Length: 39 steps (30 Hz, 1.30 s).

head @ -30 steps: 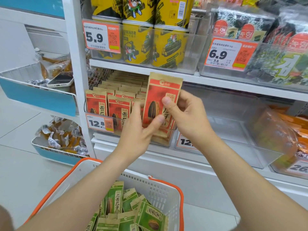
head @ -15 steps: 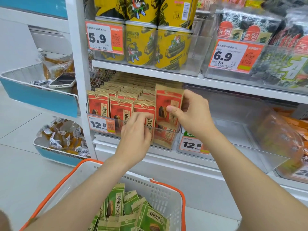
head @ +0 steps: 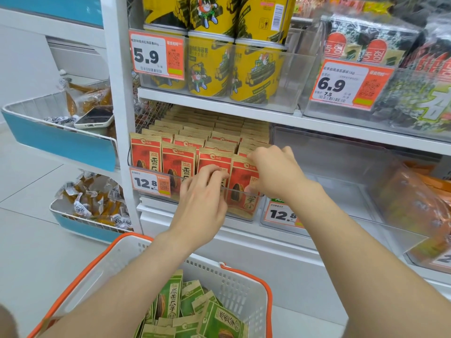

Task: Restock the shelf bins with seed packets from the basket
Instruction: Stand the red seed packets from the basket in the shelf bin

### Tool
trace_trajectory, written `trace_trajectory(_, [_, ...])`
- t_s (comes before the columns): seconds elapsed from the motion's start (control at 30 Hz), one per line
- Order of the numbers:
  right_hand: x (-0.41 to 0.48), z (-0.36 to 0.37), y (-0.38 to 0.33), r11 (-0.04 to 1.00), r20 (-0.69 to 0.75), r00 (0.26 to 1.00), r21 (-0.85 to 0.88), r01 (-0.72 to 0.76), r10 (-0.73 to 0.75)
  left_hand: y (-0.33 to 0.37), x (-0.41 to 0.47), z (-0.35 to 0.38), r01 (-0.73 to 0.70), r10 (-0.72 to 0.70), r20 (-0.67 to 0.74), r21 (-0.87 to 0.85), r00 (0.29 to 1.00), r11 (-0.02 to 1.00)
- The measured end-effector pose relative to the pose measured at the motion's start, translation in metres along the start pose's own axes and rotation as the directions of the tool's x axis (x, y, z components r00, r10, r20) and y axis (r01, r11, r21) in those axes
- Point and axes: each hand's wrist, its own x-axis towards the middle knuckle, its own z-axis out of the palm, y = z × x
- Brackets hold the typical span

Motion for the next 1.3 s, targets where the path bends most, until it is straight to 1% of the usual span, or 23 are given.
trace_trajectory(0.07, [0.005,0.0,-0.001,1.0,0.039,0.999,-0.031,0.004,-0.003,-0.001,0.0,0.001,-0.009,0.009,0.007,0.006,1.0,1.0])
trace_trajectory(0.17, [0.009,0.002,-0.001,0.998,0.052,0.999,-0.059,0.017,-0.014,-0.003,-0.001,0.001,-0.018,0.018,0.02,0.02,1.0,1.0])
trace_trajectory(0.37, [0.008,0.006,0.001,0.984,-0.083,0.996,-0.18,0.015,-0.03,-0.01,-0.004,-0.003,-0.04,0.035,0.07,0.068,0.997,0.997])
trace_trajectory(0.43, [0.006,0.009,-0.002,0.982,-0.087,0.995,-0.188,0.026,-0.043,-0.011,-0.005,-0.005,-0.045,0.039,0.082,0.074,0.996,0.996])
trace_trajectory(0.5, [0.003,0.01,-0.006,0.982,-0.057,0.998,-0.187,0.024,-0.035,-0.013,-0.007,-0.006,-0.051,0.046,0.089,0.054,0.995,0.997])
trace_trajectory(0.57, [0.0,0.011,-0.009,0.972,-0.062,0.998,-0.233,-0.002,-0.013,-0.015,-0.01,-0.008,-0.06,0.057,0.068,0.037,0.996,0.998])
trace_trajectory(0.6, [-0.002,0.011,-0.009,0.968,-0.082,0.997,-0.247,-0.029,0.009,-0.016,-0.011,-0.01,-0.071,0.069,0.044,0.041,0.997,0.997])
trace_trajectory(0.63, [-0.007,0.011,-0.011,0.973,-0.132,0.991,-0.226,-0.056,0.027,-0.018,-0.013,-0.013,-0.087,0.086,0.018,0.054,0.996,0.995])
trace_trajectory(0.7, [-0.017,0.01,-0.016,0.991,-0.301,0.953,-0.119,-0.061,0.022,-0.024,-0.017,-0.02,-0.134,0.135,-0.005,0.102,0.991,0.986])
trace_trajectory(0.77, [-0.027,0.007,-0.03,0.998,-0.443,0.895,-0.043,0.041,-0.056,-0.036,-0.026,-0.025,-0.147,0.141,0.055,0.133,0.988,0.98])
trace_trajectory(0.8, [-0.031,0.008,-0.04,0.993,-0.466,0.877,-0.024,0.114,-0.112,-0.044,-0.031,-0.026,-0.114,0.097,0.12,0.141,0.988,0.983])
trace_trajectory(0.83, [-0.034,0.01,-0.051,0.982,-0.455,0.873,-0.017,0.19,-0.177,-0.052,-0.038,-0.028,-0.058,0.024,0.198,0.169,0.98,0.984])
trace_trajectory(0.9, [-0.039,0.026,-0.075,0.948,-0.35,0.887,-0.019,0.316,-0.303,-0.068,-0.05,-0.029,0.025,-0.129,0.367,0.274,0.921,0.961])
trace_trajectory(0.97, [-0.045,0.047,-0.101,0.916,-0.188,0.899,-0.005,0.402,-0.396,-0.083,-0.063,-0.031,0.024,-0.226,0.498,0.379,0.837,0.925])
trace_trajectory(1.03, [-0.053,0.065,-0.126,0.886,-0.005,0.886,0.021,0.464,-0.464,-0.099,-0.076,-0.033,0.035,-0.312,0.595,0.43,0.741,0.902])
trace_trajectory(1.1, [-0.062,0.078,-0.149,0.845,0.147,0.833,0.034,0.534,-0.533,-0.117,-0.093,-0.035,0.036,-0.405,0.686,0.484,0.605,0.874])
trace_trajectory(1.17, [-0.069,0.088,-0.167,0.801,0.238,0.77,0.062,0.595,-0.591,-0.131,-0.111,-0.039,0.011,-0.473,0.753,0.527,0.458,0.85])
trace_trajectory(1.23, [-0.074,0.098,-0.182,0.765,0.281,0.721,0.084,0.638,-0.633,-0.135,-0.127,-0.047,-0.005,-0.511,0.801,0.539,0.312,0.842])
trace_trajectory(1.3, [-0.076,0.106,-0.193,0.745,0.302,0.695,0.092,0.66,-0.653,-0.136,-0.142,-0.051,-0.058,-0.512,0.838,0.53,0.191,0.846])
